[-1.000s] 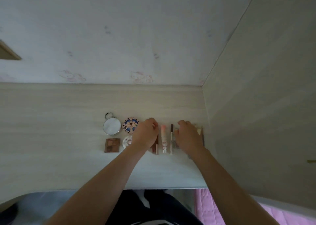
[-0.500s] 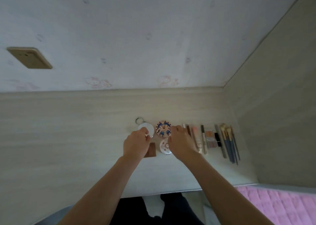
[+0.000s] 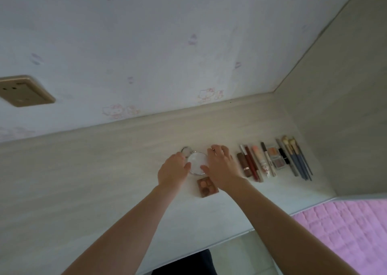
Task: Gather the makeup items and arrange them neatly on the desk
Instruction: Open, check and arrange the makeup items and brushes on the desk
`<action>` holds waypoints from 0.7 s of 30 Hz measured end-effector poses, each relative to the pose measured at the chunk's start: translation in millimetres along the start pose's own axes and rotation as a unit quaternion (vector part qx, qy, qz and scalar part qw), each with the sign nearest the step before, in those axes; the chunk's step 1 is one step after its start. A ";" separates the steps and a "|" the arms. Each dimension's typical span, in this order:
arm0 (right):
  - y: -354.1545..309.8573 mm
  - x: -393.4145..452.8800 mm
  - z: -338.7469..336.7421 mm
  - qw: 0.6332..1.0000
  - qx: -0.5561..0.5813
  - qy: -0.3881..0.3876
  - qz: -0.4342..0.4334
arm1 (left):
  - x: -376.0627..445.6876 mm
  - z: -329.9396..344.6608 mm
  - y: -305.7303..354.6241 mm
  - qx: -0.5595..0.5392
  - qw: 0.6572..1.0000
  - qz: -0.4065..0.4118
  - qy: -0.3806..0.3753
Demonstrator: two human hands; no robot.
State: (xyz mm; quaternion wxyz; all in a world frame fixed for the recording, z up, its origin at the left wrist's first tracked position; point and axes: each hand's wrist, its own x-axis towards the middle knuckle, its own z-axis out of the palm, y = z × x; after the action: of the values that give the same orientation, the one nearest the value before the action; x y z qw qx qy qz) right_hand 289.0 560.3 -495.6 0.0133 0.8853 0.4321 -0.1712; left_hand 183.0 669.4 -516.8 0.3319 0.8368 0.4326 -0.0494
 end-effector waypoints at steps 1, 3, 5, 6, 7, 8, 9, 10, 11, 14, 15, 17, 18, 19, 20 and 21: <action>-0.3 3.1 1.4 1.000 -0.003 0.000 0.005 | 3.3 1.2 1.0 0.002 1.000 0.003 -0.007; 0.0 8.3 5.1 1.000 -0.007 -0.008 0.012 | 7.2 4.6 3.1 0.006 1.000 0.002 -0.021; 1.1 11.3 8.7 1.000 -0.004 -0.022 0.010 | 10.8 11.1 2.0 0.005 0.999 -0.012 -0.029; 2.0 12.4 11.2 1.000 0.002 -0.029 0.004 | 12.1 14.1 1.5 0.003 0.999 -0.022 -0.034; 2.6 13.1 14.0 0.999 0.007 -0.036 -0.002 | 13.0 16.9 1.5 0.005 0.999 -0.027 -0.039; 3.1 13.8 16.7 0.999 0.008 -0.039 -0.010 | 13.9 19.3 1.8 0.009 0.999 -0.027 -0.042; 3.2 14.1 19.7 0.999 0.006 -0.038 -0.016 | 14.3 21.7 1.3 0.012 0.999 -0.028 -0.044; 3.1 14.7 22.5 0.999 0.006 -0.032 -0.019 | 14.4 23.2 1.1 0.008 0.999 -0.028 -0.041; 3.2 15.6 24.8 0.999 0.010 -0.026 -0.018 | 14.8 24.7 0.9 0.001 0.999 -0.028 -0.036; 3.2 17.8 31.4 0.999 0.030 -0.026 -0.016 | 14.9 28.9 -0.5 -0.027 0.999 -0.023 -0.026; 3.4 18.2 33.0 0.999 0.037 -0.030 -0.018 | 14.6 30.0 -1.2 -0.038 0.999 -0.022 -0.022; 4.5 19.1 34.6 0.998 0.049 -0.030 -0.023 | 12.5 30.5 -1.7 -0.064 0.998 -0.018 -0.011; 5.1 19.3 34.9 0.998 0.055 -0.028 -0.027 | 11.3 31.0 -2.4 -0.078 0.997 -0.015 -0.004; 5.2 19.1 34.9 0.997 0.064 -0.028 -0.029 | 9.7 31.8 -3.4 -0.093 0.996 -0.013 0.003; 5.2 18.5 35.4 0.996 0.076 -0.028 -0.028 | 8.0 32.6 -4.1 -0.108 0.994 -0.013 0.011; 4.9 17.0 35.1 0.995 0.095 -0.030 -0.022 | 5.8 33.3 -4.6 -0.123 0.992 -0.012 0.019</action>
State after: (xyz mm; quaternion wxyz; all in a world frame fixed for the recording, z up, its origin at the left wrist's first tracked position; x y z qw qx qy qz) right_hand 292.2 564.1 -534.6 -0.0616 0.8673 0.4326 -0.2383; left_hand 189.9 655.4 -547.1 0.4234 0.7852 0.4517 0.0156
